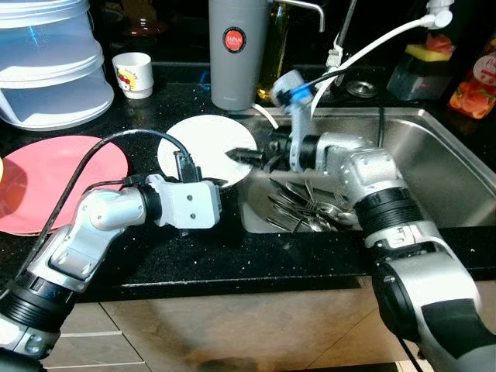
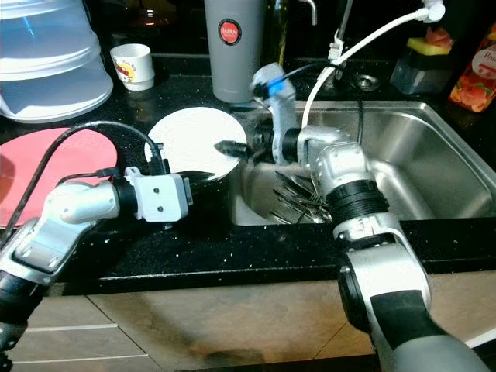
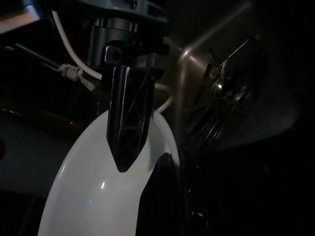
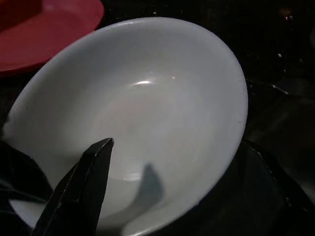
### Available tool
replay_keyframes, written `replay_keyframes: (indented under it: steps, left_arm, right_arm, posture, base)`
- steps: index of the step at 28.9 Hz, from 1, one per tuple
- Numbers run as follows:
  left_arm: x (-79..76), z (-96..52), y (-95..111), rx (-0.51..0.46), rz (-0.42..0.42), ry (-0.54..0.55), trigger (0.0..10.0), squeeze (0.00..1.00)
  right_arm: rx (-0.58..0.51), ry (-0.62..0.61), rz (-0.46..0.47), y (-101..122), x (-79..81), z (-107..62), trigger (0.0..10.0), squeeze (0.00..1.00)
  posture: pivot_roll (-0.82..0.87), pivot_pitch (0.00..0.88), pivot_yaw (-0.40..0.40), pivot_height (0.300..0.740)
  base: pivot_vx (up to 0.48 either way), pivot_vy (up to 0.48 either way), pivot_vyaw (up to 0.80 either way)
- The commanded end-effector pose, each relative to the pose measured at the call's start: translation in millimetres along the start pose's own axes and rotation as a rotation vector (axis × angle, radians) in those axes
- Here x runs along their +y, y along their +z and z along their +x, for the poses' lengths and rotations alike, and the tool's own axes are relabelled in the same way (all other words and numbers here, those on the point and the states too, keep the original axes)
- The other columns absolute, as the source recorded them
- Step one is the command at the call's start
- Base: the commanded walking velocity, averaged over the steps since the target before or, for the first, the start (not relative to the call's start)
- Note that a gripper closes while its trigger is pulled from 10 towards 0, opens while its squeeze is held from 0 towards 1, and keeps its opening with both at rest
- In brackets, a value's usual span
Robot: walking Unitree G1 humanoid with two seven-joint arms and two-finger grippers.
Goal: Kitchen organization
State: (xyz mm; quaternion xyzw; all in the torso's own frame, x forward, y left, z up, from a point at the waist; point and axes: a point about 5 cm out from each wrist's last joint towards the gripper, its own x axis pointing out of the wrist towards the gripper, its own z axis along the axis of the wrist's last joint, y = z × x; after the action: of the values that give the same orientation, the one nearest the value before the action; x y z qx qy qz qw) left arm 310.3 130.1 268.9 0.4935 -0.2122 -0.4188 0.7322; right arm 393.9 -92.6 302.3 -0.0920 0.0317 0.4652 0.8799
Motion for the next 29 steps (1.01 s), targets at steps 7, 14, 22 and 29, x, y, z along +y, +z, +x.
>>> replay_keyframes:
  steps: [7,14,22,29]
  left_arm:
    - [2.1,4.5,6,-0.038,0.034,0.009,0.0,0.00]
    - [3.3,4.9,6,-0.041,0.052,0.016,0.0,0.00]
    - [4.3,5.0,7,-0.046,0.058,0.024,0.0,0.00]
    - [4.7,6.0,7,-0.049,0.065,0.029,0.0,0.00]
  right_arm:
    - [-0.039,-0.007,0.082,2,0.0,-3.2,0.0,0.00]
    - [-0.085,-0.026,0.116,7,-3.4,-5.8,0.0,0.00]
    - [-0.137,-0.051,0.157,12,-6.3,-7.5,0.0,0.00]
    - [-0.153,-0.046,0.175,13,-6.2,-8.1,0.0,0.00]
  posture:
    - [0.05,0.143,0.000,0.740]
    - [0.05,0.145,-0.001,0.740]
    - [0.05,0.146,-0.003,0.740]
    - [0.05,0.146,-0.003,0.740]
  base:
    - [0.000,0.000,0.00]
    - [0.000,0.000,0.00]
    - [0.000,0.000,0.00]
    - [0.000,0.000,0.00]
